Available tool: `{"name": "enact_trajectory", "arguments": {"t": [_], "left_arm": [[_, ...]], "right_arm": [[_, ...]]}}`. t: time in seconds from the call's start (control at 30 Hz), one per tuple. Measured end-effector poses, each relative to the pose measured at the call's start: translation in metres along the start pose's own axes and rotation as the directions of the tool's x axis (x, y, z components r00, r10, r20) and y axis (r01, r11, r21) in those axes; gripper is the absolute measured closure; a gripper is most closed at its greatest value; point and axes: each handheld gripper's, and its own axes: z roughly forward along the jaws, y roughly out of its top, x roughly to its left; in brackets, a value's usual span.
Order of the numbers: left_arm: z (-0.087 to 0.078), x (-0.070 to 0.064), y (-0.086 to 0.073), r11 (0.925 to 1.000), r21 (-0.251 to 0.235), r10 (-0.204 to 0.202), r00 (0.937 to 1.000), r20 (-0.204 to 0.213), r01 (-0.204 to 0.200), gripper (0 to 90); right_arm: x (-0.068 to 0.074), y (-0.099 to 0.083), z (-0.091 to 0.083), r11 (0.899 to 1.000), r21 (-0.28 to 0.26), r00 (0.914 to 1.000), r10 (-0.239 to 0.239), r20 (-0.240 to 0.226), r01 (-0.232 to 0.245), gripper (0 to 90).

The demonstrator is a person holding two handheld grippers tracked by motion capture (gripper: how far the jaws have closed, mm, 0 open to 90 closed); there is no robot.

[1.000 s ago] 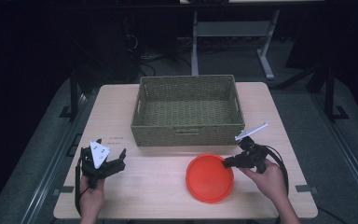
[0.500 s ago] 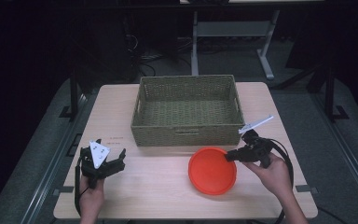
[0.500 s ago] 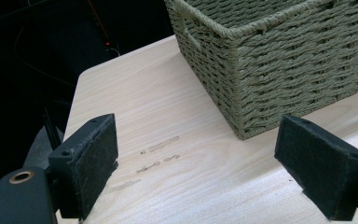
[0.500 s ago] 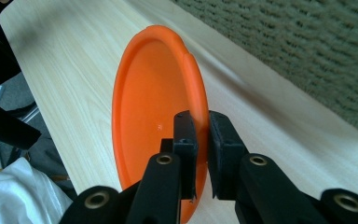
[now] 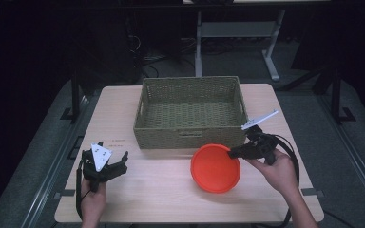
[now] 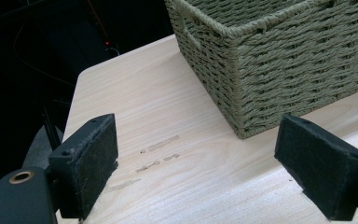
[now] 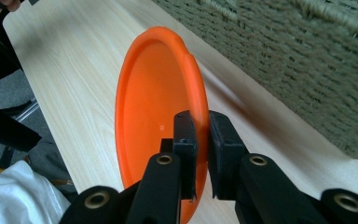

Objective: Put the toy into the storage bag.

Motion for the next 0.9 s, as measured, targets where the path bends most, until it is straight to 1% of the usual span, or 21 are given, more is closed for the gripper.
{"name": "enact_trajectory", "arguments": {"t": [0.17, 0.27, 0.37, 0.47, 0.53, 0.57, 0.63, 0.67, 0.83, 0.9], "left_arm": [[0.0, 0.0, 0.0, 1.0, -0.005, -0.007, 1.0, -0.001, 0.007, 12.8], [0.0, 0.0, 0.0, 0.9999, -0.007, -0.012, 0.9999, -0.002, 0.012, 12.8], [0.0, 0.001, -0.001, 1.0, -0.001, -0.003, 1.0, -0.002, 0.003, 12.8], [0.001, 0.0, -0.001, 0.9999, -0.006, -0.011, 0.9999, -0.004, 0.011, 12.8], [0.0, 0.0, 0.0, 0.9999, -0.008, -0.013, 0.9999, -0.004, 0.013, 12.8], [0.0, 0.001, 0.0, 1.0, -0.008, -0.005, 1.0, -0.006, 0.004, 12.8], [0.001, 0.001, -0.001, 0.9999, -0.008, -0.012, 0.9999, -0.004, 0.012, 12.8], [0.0, 0.001, 0.0, 1.0, -0.005, -0.008, 1.0, -0.004, 0.008, 12.8], [0.0, 0.001, -0.001, 0.9999, -0.006, -0.009, 0.9999, -0.004, 0.009, 12.8], [0.0, 0.001, -0.001, 1.0, -0.005, -0.008, 1.0, -0.004, 0.008, 12.8]], "right_arm": [[0.003, 0.011, -0.007, 1.0, 0.0, 0.9997, -0.019, 0.013, 0.019, 82.2], [0.003, 0.014, -0.01, 1.0, -0.003, 0.9998, -0.016, 0.013, 0.016, 82.2], [0.004, 0.018, -0.012, 1.0, 0.0, 0.9997, -0.02, 0.015, 0.02, 82.2], [0.004, 0.023, -0.014, 0.999, 0.006, 0.9992, -0.038, 0.014, 0.038, 82.2], [0.004, 0.026, -0.016, 0.999, 0.007, 0.9992, -0.037, 0.013, 0.037, 82.2], [0.004, 0.028, -0.016, 0.999, 0.006, 0.9991, -0.04, 0.013, 0.04, 82.2], [0.004, 0.031, -0.017, 0.999, 0.008, 0.999, -0.042, 0.017, 0.042, 82.2], [0.004, 0.032, -0.018, 0.999, 0.006, 0.9988, -0.046, 0.017, 0.046, 82.2], [0.004, 0.04, -0.022, 0.999, 0.009, 0.999, -0.041, 0.02, 0.041, 82.1], [0.003, 0.041, -0.023, 0.999, 0.007, 0.9987, -0.047, 0.022, 0.046, 82.2]]}}
